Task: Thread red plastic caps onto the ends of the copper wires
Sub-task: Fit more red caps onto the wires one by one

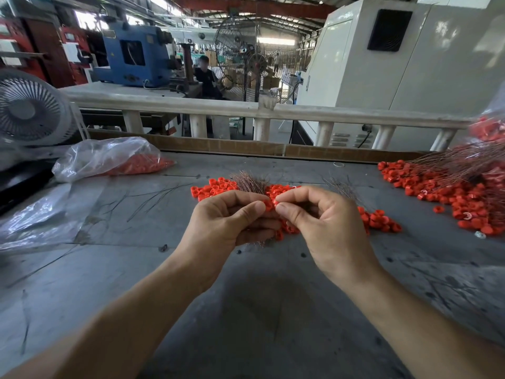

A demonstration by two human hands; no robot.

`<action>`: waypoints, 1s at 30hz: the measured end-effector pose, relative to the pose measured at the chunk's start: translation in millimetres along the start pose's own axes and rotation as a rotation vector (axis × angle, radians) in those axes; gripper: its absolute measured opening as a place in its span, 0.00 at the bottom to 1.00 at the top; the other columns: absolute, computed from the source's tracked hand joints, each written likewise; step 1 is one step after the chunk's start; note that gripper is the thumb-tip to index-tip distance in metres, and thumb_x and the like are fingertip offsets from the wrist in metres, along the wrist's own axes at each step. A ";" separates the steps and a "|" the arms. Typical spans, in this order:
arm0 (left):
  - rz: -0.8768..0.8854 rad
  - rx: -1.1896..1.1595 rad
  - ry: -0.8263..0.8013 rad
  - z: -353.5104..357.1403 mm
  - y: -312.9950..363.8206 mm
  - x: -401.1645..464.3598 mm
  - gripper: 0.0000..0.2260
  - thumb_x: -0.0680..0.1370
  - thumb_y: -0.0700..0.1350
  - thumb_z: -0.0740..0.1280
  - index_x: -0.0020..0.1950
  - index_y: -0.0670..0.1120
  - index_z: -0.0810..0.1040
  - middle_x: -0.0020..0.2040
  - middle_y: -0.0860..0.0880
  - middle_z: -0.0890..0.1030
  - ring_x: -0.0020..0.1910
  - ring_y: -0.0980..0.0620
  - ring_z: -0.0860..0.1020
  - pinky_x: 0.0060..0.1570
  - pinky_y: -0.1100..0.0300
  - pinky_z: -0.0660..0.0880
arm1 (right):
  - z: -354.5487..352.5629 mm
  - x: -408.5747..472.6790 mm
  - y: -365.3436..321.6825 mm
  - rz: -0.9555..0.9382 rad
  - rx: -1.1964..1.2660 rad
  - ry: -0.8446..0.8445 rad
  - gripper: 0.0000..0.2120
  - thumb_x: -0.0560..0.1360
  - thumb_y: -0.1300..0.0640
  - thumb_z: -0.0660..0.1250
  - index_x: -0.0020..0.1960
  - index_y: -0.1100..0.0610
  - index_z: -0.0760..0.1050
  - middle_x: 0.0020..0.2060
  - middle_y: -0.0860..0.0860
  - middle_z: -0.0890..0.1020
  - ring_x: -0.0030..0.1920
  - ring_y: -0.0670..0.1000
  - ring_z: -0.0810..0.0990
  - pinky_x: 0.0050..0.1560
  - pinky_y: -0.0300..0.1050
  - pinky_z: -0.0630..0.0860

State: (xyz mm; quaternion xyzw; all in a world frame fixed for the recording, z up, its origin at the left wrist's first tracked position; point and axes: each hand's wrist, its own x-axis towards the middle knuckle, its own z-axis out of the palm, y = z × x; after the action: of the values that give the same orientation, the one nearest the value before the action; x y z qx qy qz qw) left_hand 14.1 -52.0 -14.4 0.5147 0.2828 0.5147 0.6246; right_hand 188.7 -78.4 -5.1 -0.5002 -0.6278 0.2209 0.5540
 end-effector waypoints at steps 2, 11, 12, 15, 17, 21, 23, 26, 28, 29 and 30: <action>0.009 0.032 -0.002 -0.1 -0.9 0.2 0.09 0.74 0.43 0.71 0.51 0.41 0.85 0.48 0.37 0.86 0.48 0.41 0.86 0.46 0.56 0.83 | 0.1 -1.2 -1.9 -0.034 -0.029 0.002 0.05 0.75 0.59 0.76 0.46 0.49 0.85 0.41 0.43 0.86 0.46 0.43 0.85 0.49 0.36 0.80; 0.084 0.131 0.000 4.9 -1.0 -1.1 0.11 0.73 0.41 0.70 0.53 0.37 0.82 0.45 0.38 0.86 0.44 0.42 0.86 0.45 0.56 0.83 | 0.8 -2.4 -8.1 -0.159 -0.113 -0.019 0.06 0.72 0.65 0.77 0.46 0.56 0.87 0.43 0.45 0.85 0.49 0.44 0.84 0.53 0.36 0.78; 0.087 0.134 0.001 5.2 -1.0 -1.3 0.11 0.73 0.41 0.70 0.53 0.37 0.82 0.44 0.38 0.86 0.44 0.42 0.86 0.45 0.57 0.83 | 0.6 -2.6 -8.7 -0.167 -0.115 -0.023 0.06 0.72 0.65 0.77 0.46 0.57 0.87 0.43 0.46 0.85 0.49 0.44 0.84 0.54 0.37 0.78; 0.094 0.146 0.006 5.5 -0.6 -2.0 0.12 0.73 0.41 0.70 0.53 0.36 0.81 0.44 0.38 0.86 0.44 0.43 0.86 0.45 0.57 0.83 | -0.1 -2.7 -9.7 -0.173 -0.114 -0.032 0.06 0.72 0.65 0.77 0.46 0.57 0.87 0.45 0.47 0.85 0.50 0.44 0.83 0.55 0.37 0.78; 0.102 0.168 0.012 5.2 -0.8 -2.3 0.12 0.73 0.41 0.70 0.53 0.37 0.81 0.44 0.39 0.86 0.44 0.42 0.86 0.46 0.56 0.83 | -0.6 -3.1 -10.1 -0.171 -0.110 -0.035 0.06 0.72 0.65 0.77 0.46 0.57 0.87 0.45 0.48 0.85 0.50 0.44 0.83 0.55 0.35 0.77; 0.080 0.157 0.009 4.5 -0.3 -2.8 0.11 0.73 0.42 0.70 0.53 0.37 0.82 0.44 0.38 0.86 0.44 0.42 0.86 0.47 0.54 0.84 | -1.6 -3.0 -10.6 -0.211 -0.165 -0.053 0.06 0.72 0.64 0.77 0.48 0.57 0.87 0.45 0.47 0.85 0.50 0.45 0.83 0.55 0.39 0.78; 0.044 0.117 0.003 3.7 0.6 -2.6 0.12 0.74 0.43 0.70 0.53 0.37 0.82 0.45 0.38 0.86 0.45 0.42 0.86 0.48 0.52 0.84 | -1.5 -2.9 -9.9 -0.277 -0.255 -0.057 0.07 0.73 0.63 0.77 0.50 0.56 0.87 0.46 0.46 0.84 0.50 0.45 0.82 0.53 0.42 0.78; -0.020 0.061 -0.003 3.1 0.8 -1.9 0.13 0.74 0.44 0.70 0.54 0.37 0.82 0.45 0.38 0.85 0.45 0.43 0.85 0.48 0.53 0.83 | 1.3 -4.3 -8.9 -0.369 -0.436 -0.024 0.08 0.73 0.60 0.77 0.52 0.55 0.85 0.47 0.46 0.82 0.51 0.47 0.80 0.52 0.46 0.78; -0.057 0.021 -0.018 3.9 0.4 -2.0 0.14 0.74 0.44 0.70 0.55 0.37 0.81 0.45 0.38 0.84 0.46 0.44 0.84 0.47 0.54 0.82 | 4.8 -5.9 -9.1 -0.413 -0.550 0.033 0.08 0.72 0.58 0.77 0.50 0.54 0.83 0.48 0.45 0.81 0.52 0.49 0.79 0.52 0.46 0.77; -0.073 -0.003 -0.025 4.5 0.2 -2.1 0.14 0.73 0.44 0.70 0.55 0.36 0.81 0.46 0.38 0.84 0.46 0.44 0.84 0.47 0.55 0.82 | 6.4 -6.7 -9.4 -0.429 -0.584 0.056 0.08 0.72 0.57 0.77 0.50 0.54 0.82 0.47 0.45 0.81 0.52 0.49 0.79 0.52 0.46 0.76; -0.086 -0.023 -0.030 4.8 0.2 -2.2 0.14 0.73 0.44 0.70 0.55 0.36 0.81 0.46 0.38 0.84 0.47 0.43 0.83 0.47 0.54 0.82 | 7.7 -7.2 -9.7 -0.443 -0.603 0.069 0.07 0.72 0.57 0.76 0.49 0.54 0.81 0.47 0.45 0.81 0.51 0.49 0.78 0.51 0.45 0.76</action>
State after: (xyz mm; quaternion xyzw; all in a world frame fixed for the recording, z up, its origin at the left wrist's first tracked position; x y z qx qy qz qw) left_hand 17.6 -55.7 -13.2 0.5026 0.2893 0.4830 0.6561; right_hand 177.1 -86.5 -2.7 -0.5003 -0.7384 -0.1162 0.4370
